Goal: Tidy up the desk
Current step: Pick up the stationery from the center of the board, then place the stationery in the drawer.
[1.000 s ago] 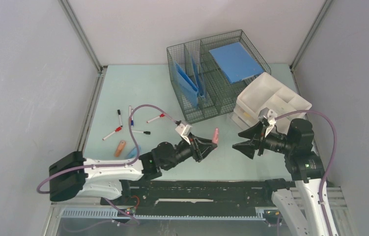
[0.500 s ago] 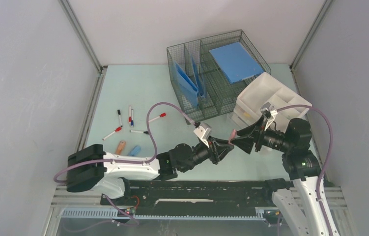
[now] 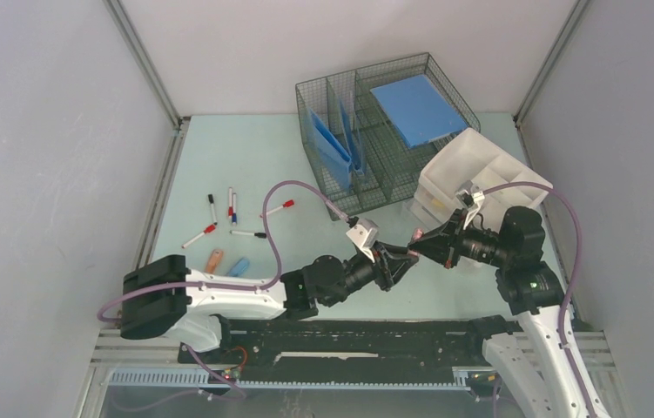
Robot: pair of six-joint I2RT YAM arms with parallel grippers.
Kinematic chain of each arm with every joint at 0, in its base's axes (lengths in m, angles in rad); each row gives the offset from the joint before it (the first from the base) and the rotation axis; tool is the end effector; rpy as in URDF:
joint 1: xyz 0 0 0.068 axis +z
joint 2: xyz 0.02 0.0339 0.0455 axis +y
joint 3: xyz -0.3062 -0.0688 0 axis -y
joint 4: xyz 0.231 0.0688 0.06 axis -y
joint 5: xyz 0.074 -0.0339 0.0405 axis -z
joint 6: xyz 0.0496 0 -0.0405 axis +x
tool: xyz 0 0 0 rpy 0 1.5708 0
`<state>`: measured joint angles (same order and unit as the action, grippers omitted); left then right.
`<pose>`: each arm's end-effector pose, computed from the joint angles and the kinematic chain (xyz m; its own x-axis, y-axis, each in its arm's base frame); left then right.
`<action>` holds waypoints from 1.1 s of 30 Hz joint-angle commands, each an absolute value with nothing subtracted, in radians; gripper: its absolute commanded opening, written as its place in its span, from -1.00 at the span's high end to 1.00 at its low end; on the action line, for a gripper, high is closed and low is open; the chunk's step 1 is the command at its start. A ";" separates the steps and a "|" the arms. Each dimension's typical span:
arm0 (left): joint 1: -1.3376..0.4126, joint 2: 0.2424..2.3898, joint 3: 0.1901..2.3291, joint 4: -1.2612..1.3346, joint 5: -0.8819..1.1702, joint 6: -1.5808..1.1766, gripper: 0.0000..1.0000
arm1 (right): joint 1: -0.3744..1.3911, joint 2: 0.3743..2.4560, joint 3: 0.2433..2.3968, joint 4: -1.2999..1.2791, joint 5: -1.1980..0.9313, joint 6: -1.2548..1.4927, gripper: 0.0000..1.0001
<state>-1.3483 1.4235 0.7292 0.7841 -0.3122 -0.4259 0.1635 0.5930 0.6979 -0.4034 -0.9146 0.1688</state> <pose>0.0836 -0.3006 0.3256 -0.3376 -0.2897 -0.8956 0.7920 0.4268 -0.4366 0.0816 0.0533 0.3378 -0.4283 0.0332 -0.9030 -0.7857 0.4799 0.3903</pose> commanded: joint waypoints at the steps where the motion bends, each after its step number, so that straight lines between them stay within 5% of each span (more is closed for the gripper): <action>1: -1.355 1.393 0.737 0.827 -0.344 -0.414 0.18 | 0.170 0.584 0.699 -0.374 -0.913 0.142 1.00; 11: -1.353 1.182 0.579 0.644 -0.515 -0.323 -0.98 | 0.142 0.551 0.728 -0.496 -0.755 -0.194 1.00; 28: -1.076 0.522 0.360 -0.257 -0.664 -0.669 -1.00 | 0.132 0.606 0.729 -0.544 -0.215 -0.481 0.86; 33: -1.034 0.375 0.307 -0.380 -0.695 -0.804 -1.00 | 0.127 0.601 0.717 -0.544 -0.231 -0.486 0.12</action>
<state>-1.0622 0.4431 0.3313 -0.2398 -0.6411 -0.6716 0.1349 0.6106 0.6998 -0.5655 -0.2672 -0.4553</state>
